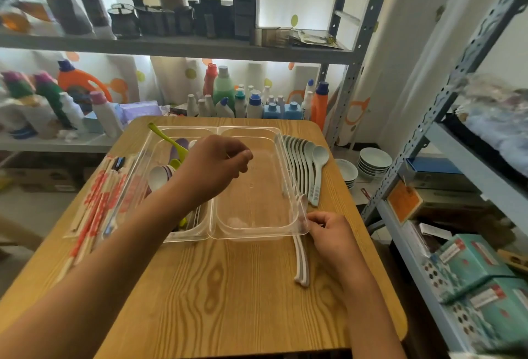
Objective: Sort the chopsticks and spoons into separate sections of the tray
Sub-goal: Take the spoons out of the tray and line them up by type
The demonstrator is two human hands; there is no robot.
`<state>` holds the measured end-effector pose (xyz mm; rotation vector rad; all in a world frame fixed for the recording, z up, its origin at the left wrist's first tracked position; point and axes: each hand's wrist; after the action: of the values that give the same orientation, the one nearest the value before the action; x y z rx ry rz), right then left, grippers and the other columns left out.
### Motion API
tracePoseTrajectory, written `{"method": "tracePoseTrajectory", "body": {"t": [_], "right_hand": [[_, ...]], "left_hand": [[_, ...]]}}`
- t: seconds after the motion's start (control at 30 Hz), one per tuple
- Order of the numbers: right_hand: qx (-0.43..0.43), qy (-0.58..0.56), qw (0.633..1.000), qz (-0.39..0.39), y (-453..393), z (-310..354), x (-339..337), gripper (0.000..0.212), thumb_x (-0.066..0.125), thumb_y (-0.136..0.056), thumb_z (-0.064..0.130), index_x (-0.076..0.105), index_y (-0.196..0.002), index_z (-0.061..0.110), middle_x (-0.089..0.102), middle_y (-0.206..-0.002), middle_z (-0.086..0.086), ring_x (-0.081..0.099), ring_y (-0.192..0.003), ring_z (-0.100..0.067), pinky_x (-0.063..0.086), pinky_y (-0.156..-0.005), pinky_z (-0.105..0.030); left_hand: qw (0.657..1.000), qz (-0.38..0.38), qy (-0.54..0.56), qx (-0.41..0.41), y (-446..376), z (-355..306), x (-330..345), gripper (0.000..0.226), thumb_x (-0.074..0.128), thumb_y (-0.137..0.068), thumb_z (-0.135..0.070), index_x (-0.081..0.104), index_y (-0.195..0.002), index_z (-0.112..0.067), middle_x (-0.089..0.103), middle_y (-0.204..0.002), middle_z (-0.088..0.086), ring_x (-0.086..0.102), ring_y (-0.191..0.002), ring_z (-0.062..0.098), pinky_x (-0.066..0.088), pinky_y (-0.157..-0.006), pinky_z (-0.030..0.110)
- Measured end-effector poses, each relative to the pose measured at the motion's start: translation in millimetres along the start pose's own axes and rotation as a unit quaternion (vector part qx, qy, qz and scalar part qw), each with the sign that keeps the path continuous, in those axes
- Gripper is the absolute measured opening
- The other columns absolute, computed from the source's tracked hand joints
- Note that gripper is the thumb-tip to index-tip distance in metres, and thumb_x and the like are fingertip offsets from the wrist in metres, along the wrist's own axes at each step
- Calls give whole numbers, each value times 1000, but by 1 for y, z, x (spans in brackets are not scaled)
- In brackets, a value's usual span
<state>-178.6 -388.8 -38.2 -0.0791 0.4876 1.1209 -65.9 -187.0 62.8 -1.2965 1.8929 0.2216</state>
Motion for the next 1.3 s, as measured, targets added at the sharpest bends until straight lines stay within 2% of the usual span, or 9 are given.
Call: {"method": "tracePoseTrajectory", "body": {"t": [0.1, 0.23, 0.4, 0.67, 0.83, 1.0, 1.1, 1.23, 1.3], "right_hand": [[-1, 1, 1000, -16, -1, 1, -4, 17, 59, -97, 16, 73, -104, 21, 64, -90, 18, 57, -84, 4, 41, -66, -11], [-12, -1, 996, -83, 0, 6, -12, 18, 59, -96, 16, 74, -106, 18, 69, -93, 5, 60, -81, -7, 51, -78, -25], [-79, -39, 988, -123, 11, 36, -16, 16, 61, -95, 14, 73, -98, 24, 69, -83, 7, 61, -71, -9, 49, -62, -19], [-164, -63, 984, -43, 21, 90, 34, 17, 60, -96, 13, 74, -100, 23, 70, -88, 12, 61, -71, 8, 49, -66, -11], [-174, -43, 984, 0, 15, 108, 74, 17, 60, -96, 17, 74, -103, 24, 69, -87, 16, 63, -74, 4, 46, -62, -6], [-183, -38, 982, 15, 9, 116, 104, 18, 60, -96, 17, 74, -105, 24, 69, -85, 16, 63, -75, 4, 49, -70, -13], [-185, -40, 982, 23, 9, 118, 116, 19, 59, -97, 17, 73, -107, 23, 69, -82, 13, 61, -66, 4, 47, -64, -14], [-191, -35, 981, 23, 12, 118, 121, 19, 60, -97, 17, 72, -108, 24, 68, -90, 17, 63, -81, 8, 49, -68, -8], [-193, -35, 980, 18, 13, 116, 121, 18, 60, -96, 16, 72, -105, 26, 68, -89, 19, 62, -83, 11, 48, -68, -6]], "left_hand": [[1000, 0, 3, -3, 1, 0, -1, 19, 56, -96, -24, 72, -101, -16, 69, -76, -9, 65, -69, 6, 50, -64, 18], [1000, -10, 6, -5, 2, 2, -5, 19, 56, -96, -23, 72, -101, -15, 69, -76, -7, 66, -69, 7, 50, -65, 18], [1000, -23, -7, -11, 6, 6, -15, 18, 56, -96, -24, 72, -100, -16, 69, -75, -8, 65, -67, 5, 53, -66, 19], [995, -66, -28, -74, 17, 40, -52, 17, 54, -97, -24, 70, -96, -18, 67, -75, -6, 64, -70, 6, 53, -72, 27], [985, -80, -52, -141, 24, 87, -77, 18, 51, -99, -19, 68, -104, -18, 68, -82, -1, 67, -69, 12, 54, -65, 28], [975, -79, -152, -146, 24, 113, -89, 22, 55, -97, -15, 69, -114, -12, 69, -106, 5, 59, -85, 14, 41, -78, 27], [956, -53, -264, -112, 11, 127, -87, 24, 58, -96, -22, 69, -117, -21, 67, -116, 3, 62, -99, 20, 46, -85, 32], [913, 29, -377, -151, -15, 141, -77, 29, 57, -95, -26, 65, -123, -23, 53, -128, 8, 59, -109, 26, 47, -96, 36], [897, 76, -406, -157, -21, 140, -71, 25, 53, -96, -20, 65, -119, -16, 57, -119, 10, 60, -105, 26, 48, -89, 34]]}}
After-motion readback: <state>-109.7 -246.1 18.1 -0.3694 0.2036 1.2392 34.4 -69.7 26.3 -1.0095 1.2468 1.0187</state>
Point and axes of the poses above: each hand's wrist, its own y-axis away from the middle knuckle, its own x-axis out of the palm, z = x × y
